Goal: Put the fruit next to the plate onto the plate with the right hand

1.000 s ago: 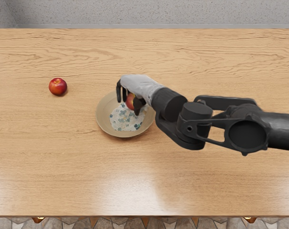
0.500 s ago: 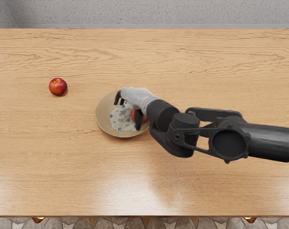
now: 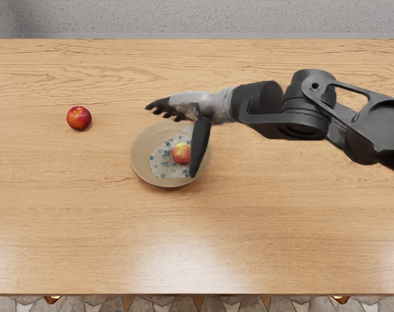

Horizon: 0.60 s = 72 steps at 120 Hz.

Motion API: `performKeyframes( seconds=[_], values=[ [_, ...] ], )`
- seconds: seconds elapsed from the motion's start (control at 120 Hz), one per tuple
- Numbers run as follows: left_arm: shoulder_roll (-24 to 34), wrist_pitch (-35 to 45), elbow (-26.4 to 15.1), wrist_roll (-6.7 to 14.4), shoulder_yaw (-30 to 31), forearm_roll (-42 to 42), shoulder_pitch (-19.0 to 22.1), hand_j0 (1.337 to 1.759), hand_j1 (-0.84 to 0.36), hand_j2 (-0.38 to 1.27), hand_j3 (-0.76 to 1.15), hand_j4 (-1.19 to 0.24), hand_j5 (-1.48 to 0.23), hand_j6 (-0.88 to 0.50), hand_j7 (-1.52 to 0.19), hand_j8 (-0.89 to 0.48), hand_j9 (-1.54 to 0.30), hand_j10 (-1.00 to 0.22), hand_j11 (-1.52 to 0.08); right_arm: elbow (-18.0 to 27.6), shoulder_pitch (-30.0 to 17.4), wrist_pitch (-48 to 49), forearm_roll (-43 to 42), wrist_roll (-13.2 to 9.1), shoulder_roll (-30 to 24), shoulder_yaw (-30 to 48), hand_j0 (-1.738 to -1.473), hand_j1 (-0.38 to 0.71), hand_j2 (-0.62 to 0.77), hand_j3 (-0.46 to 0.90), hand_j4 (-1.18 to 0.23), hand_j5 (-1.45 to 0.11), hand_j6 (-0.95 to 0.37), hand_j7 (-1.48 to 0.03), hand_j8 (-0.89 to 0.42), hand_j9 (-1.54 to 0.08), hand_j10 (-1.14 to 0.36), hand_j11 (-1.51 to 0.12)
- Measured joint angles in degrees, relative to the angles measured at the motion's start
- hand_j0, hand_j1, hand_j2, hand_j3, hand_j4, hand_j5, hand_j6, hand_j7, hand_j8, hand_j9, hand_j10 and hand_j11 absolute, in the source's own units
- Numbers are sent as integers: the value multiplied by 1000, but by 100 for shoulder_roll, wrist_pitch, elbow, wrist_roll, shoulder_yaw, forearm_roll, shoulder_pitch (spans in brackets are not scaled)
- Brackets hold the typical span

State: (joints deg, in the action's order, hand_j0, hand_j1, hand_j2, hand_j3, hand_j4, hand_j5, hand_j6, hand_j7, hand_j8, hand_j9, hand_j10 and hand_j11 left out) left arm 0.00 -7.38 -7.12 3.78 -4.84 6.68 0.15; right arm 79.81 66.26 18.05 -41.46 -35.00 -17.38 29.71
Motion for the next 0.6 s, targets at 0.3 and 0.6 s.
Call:
performKeyframes(
  seconds=[0.3,0.6],
  values=[
    [0,0,0,0,-1,0,-2,1658,325,4,0,-21,-27,-21,-27,-21,-26,-21,-26,-121,-600,1600,2851,0,-2722,447,-1658,-342,7,0,-9,-12,-9,-11,-6,-12,-7,-11],
    [0,0,-16,-2,3,7,-8,1658,325,4,0,-21,-27,-21,-27,-21,-27,-21,-27,-281,-875,1693,3867,0,-4011,495,-1658,-348,2,0,-3,-3,-3,-3,-2,-3,-2,-3]
  ],
)
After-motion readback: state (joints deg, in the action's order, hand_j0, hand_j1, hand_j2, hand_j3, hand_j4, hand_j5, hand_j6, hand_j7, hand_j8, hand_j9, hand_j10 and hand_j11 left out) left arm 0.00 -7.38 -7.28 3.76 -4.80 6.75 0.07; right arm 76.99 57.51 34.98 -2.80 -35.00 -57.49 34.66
